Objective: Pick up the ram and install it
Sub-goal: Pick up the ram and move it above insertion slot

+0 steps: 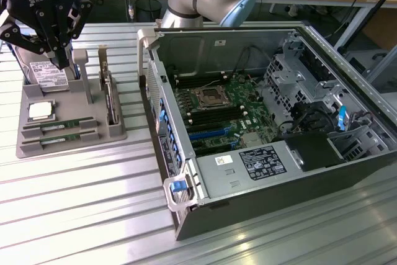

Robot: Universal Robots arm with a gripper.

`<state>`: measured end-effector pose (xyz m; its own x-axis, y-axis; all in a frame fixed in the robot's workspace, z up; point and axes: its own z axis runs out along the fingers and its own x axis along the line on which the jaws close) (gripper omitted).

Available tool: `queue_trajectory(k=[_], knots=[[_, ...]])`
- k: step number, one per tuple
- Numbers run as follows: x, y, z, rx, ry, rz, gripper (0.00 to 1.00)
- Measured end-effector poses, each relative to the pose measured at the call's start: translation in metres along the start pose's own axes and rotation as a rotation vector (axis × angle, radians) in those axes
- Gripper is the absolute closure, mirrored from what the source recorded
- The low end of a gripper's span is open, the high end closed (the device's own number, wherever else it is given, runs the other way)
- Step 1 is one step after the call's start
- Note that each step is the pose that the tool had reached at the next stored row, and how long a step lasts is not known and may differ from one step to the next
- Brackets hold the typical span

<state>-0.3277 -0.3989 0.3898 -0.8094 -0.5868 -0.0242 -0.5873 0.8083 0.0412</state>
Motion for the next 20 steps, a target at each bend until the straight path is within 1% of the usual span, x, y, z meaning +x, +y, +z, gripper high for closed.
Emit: queue_trajectory(k=[20], knots=[[0.0000, 0.0000, 0.0002, 0.0003, 0.0013, -0.018, 0.90]])
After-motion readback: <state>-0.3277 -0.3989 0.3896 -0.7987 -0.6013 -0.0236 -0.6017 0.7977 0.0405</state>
